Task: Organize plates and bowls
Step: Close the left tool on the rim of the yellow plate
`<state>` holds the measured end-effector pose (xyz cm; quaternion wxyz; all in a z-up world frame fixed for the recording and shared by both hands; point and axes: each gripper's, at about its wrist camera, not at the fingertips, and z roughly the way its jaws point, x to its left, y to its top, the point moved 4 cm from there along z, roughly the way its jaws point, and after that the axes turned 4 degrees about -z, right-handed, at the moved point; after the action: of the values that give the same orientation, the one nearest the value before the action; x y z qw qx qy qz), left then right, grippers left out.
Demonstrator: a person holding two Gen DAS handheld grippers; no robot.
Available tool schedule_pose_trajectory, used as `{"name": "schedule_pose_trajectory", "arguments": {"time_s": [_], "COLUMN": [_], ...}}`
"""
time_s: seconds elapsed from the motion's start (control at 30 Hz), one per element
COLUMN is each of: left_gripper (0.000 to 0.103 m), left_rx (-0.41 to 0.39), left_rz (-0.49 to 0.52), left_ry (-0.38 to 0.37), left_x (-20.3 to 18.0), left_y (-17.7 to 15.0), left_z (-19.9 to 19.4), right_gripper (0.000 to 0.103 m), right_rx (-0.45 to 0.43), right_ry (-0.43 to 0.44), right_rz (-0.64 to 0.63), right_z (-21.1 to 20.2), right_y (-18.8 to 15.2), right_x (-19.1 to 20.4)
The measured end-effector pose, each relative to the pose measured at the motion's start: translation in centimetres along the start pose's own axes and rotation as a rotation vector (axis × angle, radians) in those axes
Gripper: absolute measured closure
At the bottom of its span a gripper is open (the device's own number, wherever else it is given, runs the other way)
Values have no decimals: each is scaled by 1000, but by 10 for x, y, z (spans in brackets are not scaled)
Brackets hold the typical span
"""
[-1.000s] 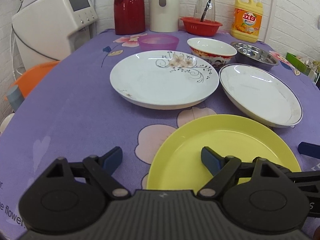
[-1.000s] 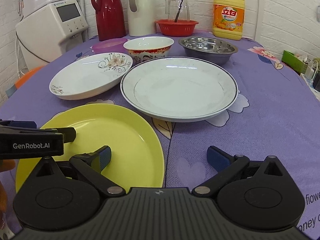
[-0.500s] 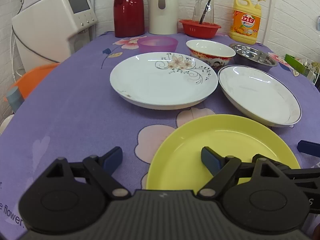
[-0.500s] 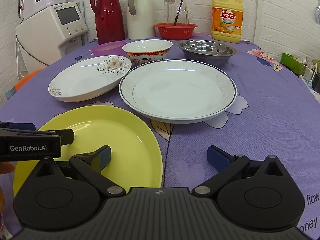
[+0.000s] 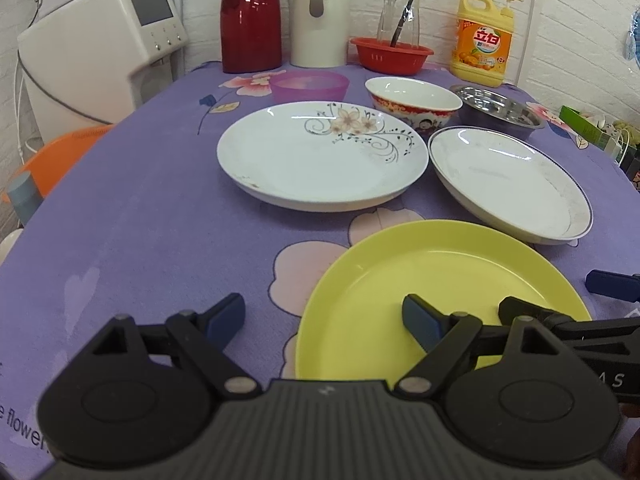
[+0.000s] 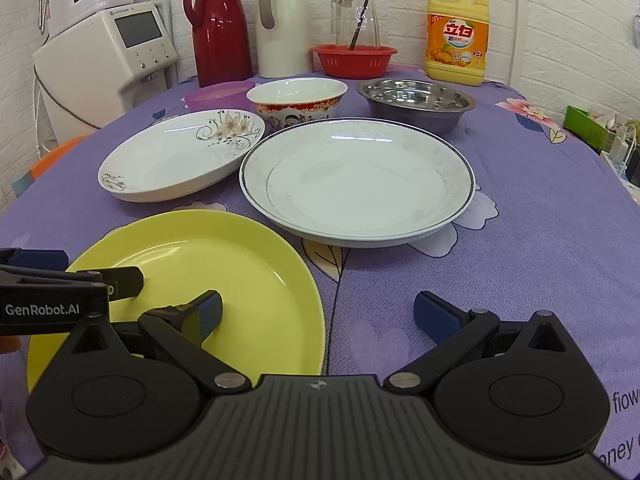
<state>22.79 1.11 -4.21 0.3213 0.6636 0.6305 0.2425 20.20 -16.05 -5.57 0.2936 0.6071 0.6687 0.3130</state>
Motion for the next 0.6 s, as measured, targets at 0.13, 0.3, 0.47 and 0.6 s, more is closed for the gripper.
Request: {"name": "schedule_pose_trajectory", "arguments": {"time_s": [0.13,0.3,0.47,0.6], "left_gripper": [18,19,19,28], "left_rx": [-20,-4,10,-1], "left_rz": [4,16,33,47], "left_ry": [-23,-57,-81,-103], "left_x": [6,8,5,4], "left_y": [0,-3,-10,-14], "left_z": [-12,-12,-8,-13], "right_gripper": [0,0,0,0], "right_rx": [-8,-15,-6,-21], "right_ry": [-2,42,54,47], "right_rz": [25,-7,-24,-28], "right_z": [-14,-22,-20,-21], "right_y": [-3,-10,-13,-15], "right_x": [-3,6,11,11]}}
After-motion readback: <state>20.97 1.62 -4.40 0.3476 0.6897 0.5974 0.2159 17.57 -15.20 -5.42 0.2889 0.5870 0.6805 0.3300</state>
